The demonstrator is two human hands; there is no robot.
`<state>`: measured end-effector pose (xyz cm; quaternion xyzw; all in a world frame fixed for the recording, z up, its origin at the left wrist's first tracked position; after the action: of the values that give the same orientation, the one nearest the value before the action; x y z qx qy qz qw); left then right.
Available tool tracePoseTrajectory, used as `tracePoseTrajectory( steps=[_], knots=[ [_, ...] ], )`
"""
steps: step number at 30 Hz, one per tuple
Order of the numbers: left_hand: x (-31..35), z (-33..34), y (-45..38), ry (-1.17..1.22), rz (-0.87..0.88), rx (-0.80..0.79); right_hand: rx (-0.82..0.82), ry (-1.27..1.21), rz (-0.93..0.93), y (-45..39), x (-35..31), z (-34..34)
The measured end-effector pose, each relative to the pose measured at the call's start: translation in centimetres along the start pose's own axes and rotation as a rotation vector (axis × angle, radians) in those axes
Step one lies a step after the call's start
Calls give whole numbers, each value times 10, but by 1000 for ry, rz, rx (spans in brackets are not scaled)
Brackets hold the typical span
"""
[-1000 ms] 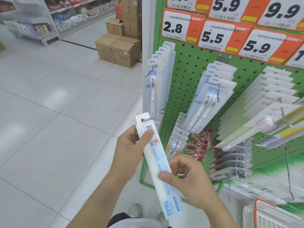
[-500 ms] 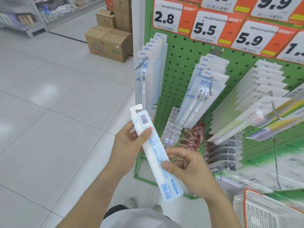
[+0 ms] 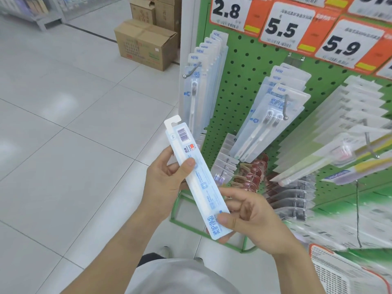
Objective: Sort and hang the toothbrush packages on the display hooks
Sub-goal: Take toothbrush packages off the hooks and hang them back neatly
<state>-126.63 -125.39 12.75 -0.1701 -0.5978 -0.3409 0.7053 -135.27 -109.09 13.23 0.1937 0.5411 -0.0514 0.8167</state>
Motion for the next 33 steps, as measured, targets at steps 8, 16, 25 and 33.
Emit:
tracePoseTrajectory(
  steps=[8, 16, 25, 33],
  knots=[
    [0, -1, -1, -10, 15, -1, 11, -50, 43, -4, 2, 0],
    [-3, 1, -4, 187, -103, -9, 76, -335, 105, -9, 13, 10],
    [-3, -6, -4, 126, -61, -3, 133, -97, 168, -5, 34, 11],
    [1, -7, 7, -2, -33, 0, 121, -125, 52, -5, 23, 14]
  ],
)
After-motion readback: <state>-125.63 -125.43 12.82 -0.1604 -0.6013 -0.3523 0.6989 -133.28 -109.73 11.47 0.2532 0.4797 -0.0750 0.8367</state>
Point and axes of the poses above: each hand's wrist, its own y-axis away from the middle knuckle, its own z-axis out of the palm, x = y × z, the point moved 6 cm from there along -y, towards the middle knuckle, and after that the axes turned 9 degrees about -y, right-handed, at the moved point
